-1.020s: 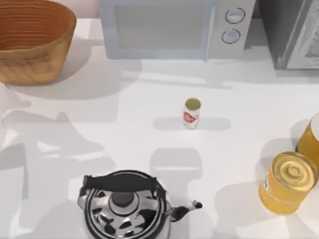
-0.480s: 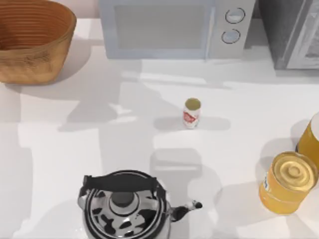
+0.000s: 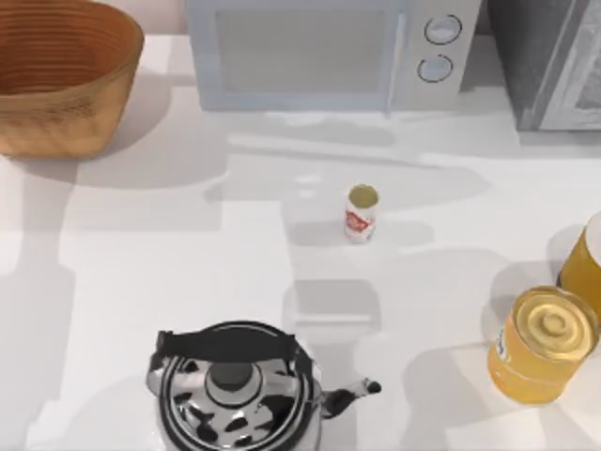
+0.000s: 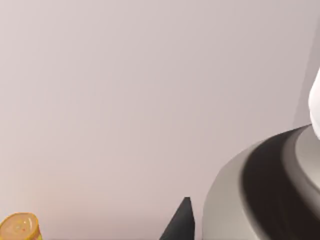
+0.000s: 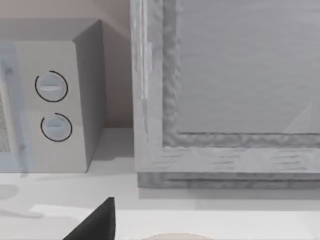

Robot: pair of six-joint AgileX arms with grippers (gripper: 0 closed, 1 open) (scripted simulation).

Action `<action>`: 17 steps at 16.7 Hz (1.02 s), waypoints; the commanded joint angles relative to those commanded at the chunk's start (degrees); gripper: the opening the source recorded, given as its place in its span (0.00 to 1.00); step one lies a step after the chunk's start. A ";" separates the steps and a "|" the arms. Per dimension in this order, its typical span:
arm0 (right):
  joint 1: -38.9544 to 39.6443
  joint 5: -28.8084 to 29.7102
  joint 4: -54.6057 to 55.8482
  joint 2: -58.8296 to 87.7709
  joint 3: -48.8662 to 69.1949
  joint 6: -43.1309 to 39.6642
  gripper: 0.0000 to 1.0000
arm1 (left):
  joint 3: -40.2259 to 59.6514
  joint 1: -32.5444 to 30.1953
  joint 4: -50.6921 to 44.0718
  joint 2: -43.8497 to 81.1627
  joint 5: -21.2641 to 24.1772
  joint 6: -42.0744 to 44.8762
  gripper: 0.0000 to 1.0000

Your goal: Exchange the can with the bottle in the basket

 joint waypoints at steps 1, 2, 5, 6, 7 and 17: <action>0.00 0.00 0.00 0.00 0.00 0.00 1.00 | 0.19 -0.13 -0.26 0.04 0.07 -0.01 0.00; 0.00 0.00 0.00 0.00 0.00 0.00 1.00 | 0.19 -0.13 -0.26 0.04 0.07 -0.01 0.00; 0.00 0.00 0.00 0.00 0.00 0.00 1.00 | -0.06 0.14 -0.15 -0.19 0.01 0.08 0.00; 0.00 0.00 0.00 0.00 0.00 0.00 1.00 | 0.04 0.13 0.03 0.00 -0.01 0.07 0.00; 0.00 0.00 0.00 0.00 0.00 0.00 1.00 | 0.41 0.09 0.68 0.75 -0.05 0.03 0.00; 0.00 0.00 0.00 0.00 0.00 0.00 1.00 | 3.30 -0.74 8.05 11.44 -0.34 -0.13 0.00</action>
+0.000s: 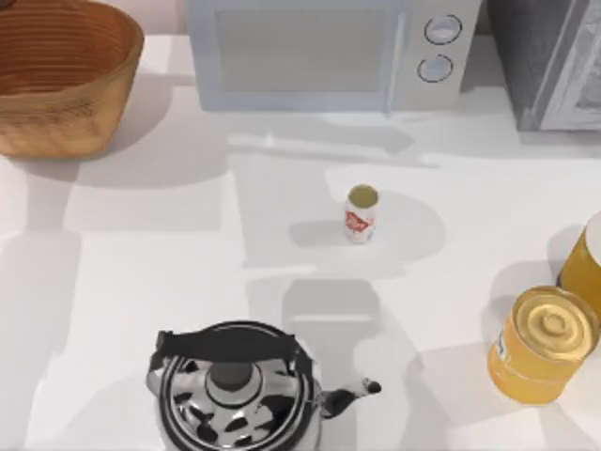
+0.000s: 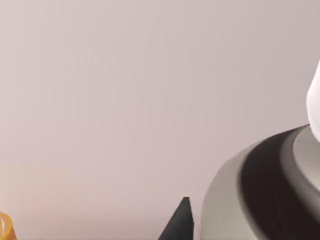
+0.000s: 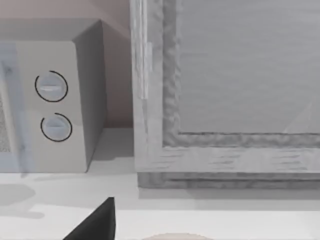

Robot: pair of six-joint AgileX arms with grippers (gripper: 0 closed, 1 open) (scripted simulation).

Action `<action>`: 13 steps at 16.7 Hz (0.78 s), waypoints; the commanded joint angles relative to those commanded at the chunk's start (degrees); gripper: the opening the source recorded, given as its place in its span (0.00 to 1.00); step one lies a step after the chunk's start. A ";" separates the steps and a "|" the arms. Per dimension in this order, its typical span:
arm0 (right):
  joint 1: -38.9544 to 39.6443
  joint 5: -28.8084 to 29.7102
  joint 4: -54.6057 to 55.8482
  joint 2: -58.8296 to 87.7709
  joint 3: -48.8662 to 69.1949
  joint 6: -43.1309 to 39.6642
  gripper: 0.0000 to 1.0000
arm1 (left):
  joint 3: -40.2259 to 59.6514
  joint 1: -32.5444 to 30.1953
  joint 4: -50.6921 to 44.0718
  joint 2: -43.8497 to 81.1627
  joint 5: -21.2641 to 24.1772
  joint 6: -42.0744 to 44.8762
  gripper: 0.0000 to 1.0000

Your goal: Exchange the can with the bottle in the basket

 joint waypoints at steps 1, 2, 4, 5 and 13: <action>0.00 0.00 0.00 0.00 0.00 0.00 1.00 | 0.00 0.00 0.00 0.00 0.00 0.00 0.00; 0.00 0.00 0.00 0.00 0.00 0.00 1.00 | 0.00 0.00 0.00 0.00 0.00 0.00 0.00; 0.00 0.00 0.00 0.00 0.00 0.00 1.00 | 0.00 0.00 0.00 0.00 0.00 0.00 0.08; 0.00 0.00 0.00 0.00 0.00 0.00 1.00 | 0.00 0.00 0.00 0.00 0.00 0.00 0.15; 0.00 0.00 0.00 0.00 0.00 0.00 1.00 | 0.00 0.00 0.00 0.00 0.00 0.00 0.75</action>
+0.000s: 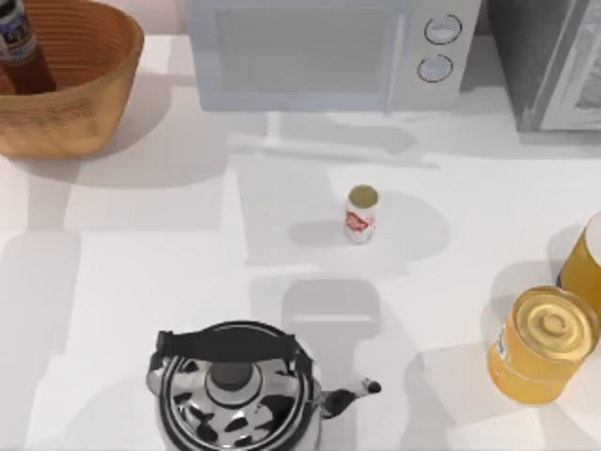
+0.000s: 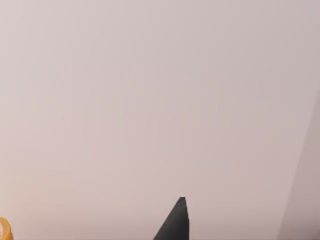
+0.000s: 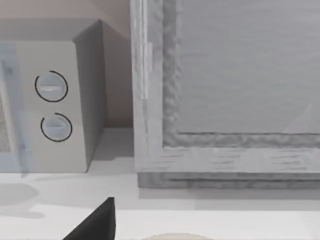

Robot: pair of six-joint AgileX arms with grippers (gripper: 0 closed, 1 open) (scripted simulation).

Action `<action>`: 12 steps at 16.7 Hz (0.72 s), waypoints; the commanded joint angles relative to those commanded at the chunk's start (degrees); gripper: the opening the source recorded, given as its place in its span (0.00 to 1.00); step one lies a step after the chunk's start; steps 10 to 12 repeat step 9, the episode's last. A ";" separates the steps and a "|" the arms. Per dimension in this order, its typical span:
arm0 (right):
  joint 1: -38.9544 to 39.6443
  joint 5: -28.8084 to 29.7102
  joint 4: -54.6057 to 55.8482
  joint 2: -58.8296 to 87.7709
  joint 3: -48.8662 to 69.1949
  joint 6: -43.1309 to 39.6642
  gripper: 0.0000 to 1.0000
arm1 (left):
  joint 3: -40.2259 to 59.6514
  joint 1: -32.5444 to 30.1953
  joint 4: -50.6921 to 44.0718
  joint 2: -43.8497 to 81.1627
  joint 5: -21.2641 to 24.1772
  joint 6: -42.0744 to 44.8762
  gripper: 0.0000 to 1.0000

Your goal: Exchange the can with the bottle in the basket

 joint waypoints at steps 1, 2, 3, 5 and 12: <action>0.00 0.00 0.00 0.00 0.00 0.00 1.00 | 0.00 0.00 0.00 0.00 0.00 0.00 0.83; 0.00 0.00 0.00 0.00 0.00 0.00 1.00 | 0.00 0.00 0.00 0.00 0.00 0.00 0.90; 0.00 0.00 0.00 0.00 0.00 0.00 1.00 | 0.00 0.00 0.00 0.00 0.00 0.00 0.98; 0.00 0.00 0.00 0.00 0.00 0.00 1.00 | 0.00 0.00 0.00 0.00 0.00 0.00 1.00; 0.00 0.00 0.00 0.00 0.00 0.00 1.00 | 0.00 0.00 0.00 0.00 0.00 0.00 1.00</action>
